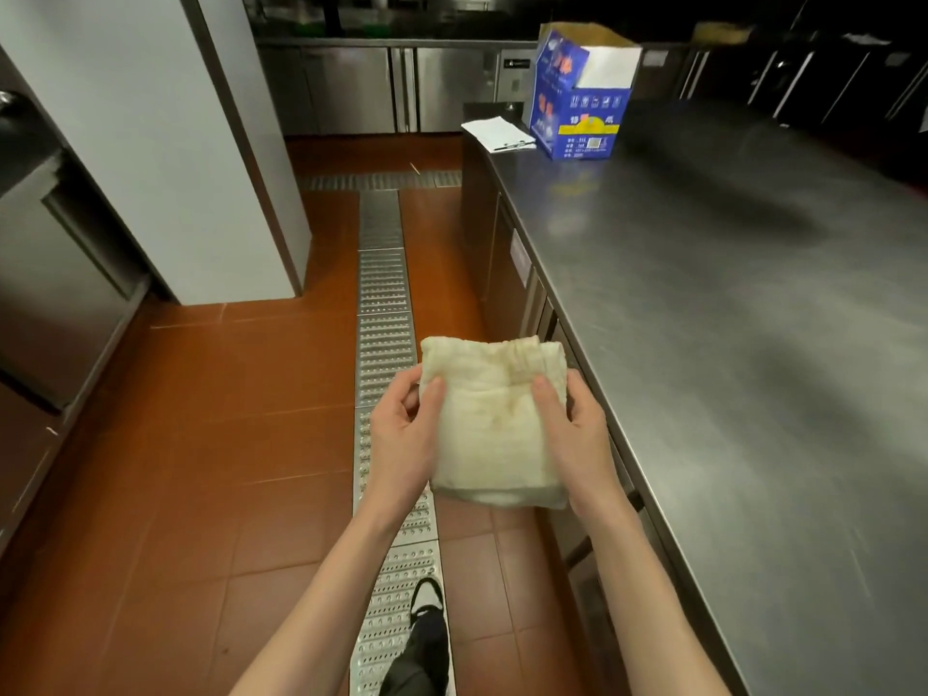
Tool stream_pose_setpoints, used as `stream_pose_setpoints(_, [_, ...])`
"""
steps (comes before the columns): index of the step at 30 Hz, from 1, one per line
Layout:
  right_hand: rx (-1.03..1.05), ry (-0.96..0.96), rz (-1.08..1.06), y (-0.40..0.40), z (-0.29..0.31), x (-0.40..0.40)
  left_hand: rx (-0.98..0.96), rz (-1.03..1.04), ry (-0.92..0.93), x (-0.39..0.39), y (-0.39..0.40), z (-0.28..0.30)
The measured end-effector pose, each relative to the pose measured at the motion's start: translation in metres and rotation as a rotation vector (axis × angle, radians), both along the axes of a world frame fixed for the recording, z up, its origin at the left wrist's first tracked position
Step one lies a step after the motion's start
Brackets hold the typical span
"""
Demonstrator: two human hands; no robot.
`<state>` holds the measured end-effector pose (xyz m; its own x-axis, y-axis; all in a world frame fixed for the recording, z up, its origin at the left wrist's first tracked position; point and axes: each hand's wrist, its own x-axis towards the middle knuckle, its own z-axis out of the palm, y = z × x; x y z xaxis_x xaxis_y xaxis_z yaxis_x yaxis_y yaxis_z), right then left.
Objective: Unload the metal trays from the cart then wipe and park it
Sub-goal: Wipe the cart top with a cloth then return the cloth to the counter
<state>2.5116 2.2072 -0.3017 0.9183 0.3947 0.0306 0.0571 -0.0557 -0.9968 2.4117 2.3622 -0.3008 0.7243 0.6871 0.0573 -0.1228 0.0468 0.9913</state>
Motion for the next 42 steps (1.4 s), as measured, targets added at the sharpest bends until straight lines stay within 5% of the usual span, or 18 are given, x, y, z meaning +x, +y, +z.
stream_pose_setpoints(14, [0.006, 0.018, -0.130, 0.126, -0.006, 0.192, -0.022, -0.059, 0.003, 0.218, 0.133, -0.011])
stream_pose_setpoints(27, [0.001, 0.127, -0.212, 0.170, -0.021, 0.367, 0.001, -0.157, 0.050, 0.414, 0.186, -0.029])
stream_pose_setpoints(42, [-0.201, 0.032, -0.193, 0.219, -0.037, 0.599, 0.043, -0.197, 0.110, 0.651, 0.236, -0.032])
